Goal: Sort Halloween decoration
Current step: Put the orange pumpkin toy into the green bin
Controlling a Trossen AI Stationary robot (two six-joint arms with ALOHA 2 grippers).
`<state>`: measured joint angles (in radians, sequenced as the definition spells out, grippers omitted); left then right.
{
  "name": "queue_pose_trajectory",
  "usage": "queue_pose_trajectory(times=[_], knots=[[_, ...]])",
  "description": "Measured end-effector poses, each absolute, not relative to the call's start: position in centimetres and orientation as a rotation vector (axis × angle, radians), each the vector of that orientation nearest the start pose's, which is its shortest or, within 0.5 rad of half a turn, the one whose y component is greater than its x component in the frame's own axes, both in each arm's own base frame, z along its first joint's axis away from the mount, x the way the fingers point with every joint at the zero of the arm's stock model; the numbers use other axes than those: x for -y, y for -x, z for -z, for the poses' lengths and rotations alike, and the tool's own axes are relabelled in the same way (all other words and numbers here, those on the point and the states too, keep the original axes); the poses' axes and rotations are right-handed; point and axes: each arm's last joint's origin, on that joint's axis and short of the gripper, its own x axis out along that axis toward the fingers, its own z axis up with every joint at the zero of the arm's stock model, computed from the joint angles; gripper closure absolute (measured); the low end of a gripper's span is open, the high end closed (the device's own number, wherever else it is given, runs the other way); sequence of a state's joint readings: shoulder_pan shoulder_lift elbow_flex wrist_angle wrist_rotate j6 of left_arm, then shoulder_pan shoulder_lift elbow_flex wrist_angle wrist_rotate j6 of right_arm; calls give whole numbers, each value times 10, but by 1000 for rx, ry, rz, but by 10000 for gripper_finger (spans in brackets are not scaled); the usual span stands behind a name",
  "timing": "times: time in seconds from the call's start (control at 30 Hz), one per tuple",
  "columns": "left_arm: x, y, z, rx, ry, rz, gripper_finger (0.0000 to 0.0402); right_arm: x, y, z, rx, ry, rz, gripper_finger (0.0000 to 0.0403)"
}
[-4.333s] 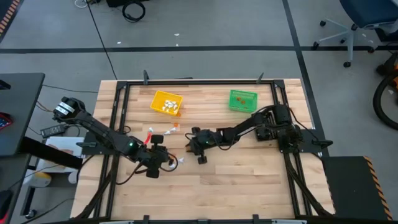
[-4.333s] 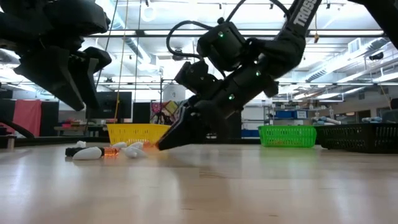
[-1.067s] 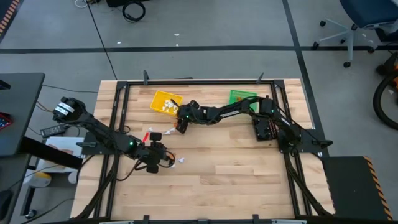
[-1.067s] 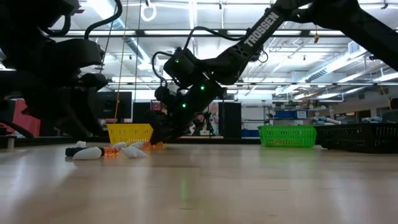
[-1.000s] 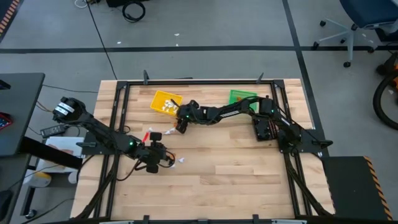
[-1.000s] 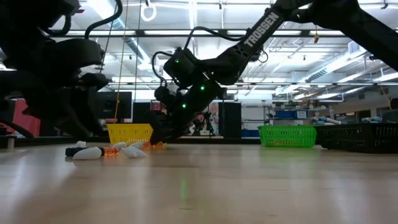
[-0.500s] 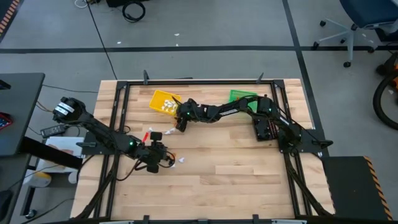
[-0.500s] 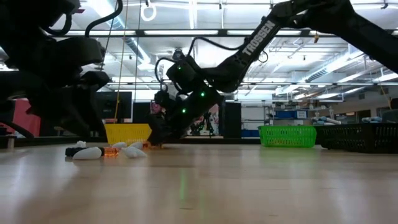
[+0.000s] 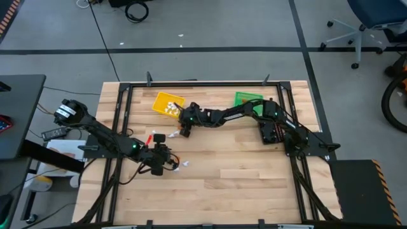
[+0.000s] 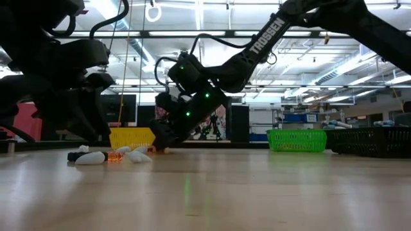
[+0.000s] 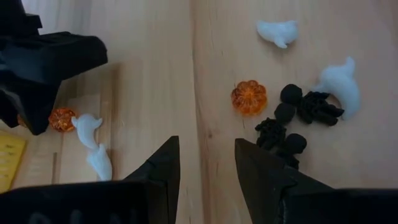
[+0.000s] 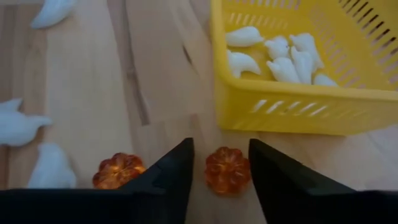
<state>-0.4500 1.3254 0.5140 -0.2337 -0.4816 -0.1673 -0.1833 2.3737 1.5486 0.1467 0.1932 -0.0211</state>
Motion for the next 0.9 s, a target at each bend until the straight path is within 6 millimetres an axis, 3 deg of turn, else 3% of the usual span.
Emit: queue_pose_trajectory(times=[0.27, 0.73, 0.9], knots=[[81, -199, -142, -932, -315, -110, 274, 91, -482, -96, -737, 59, 319, 302], [81, -199, -142, -927, -324, -126, 274, 83, -440, -153, -1037, 35, 295, 308], [81, -199, -142, -925, -322, -125, 274, 82, -427, -164, -1131, 17, 303, 315]])
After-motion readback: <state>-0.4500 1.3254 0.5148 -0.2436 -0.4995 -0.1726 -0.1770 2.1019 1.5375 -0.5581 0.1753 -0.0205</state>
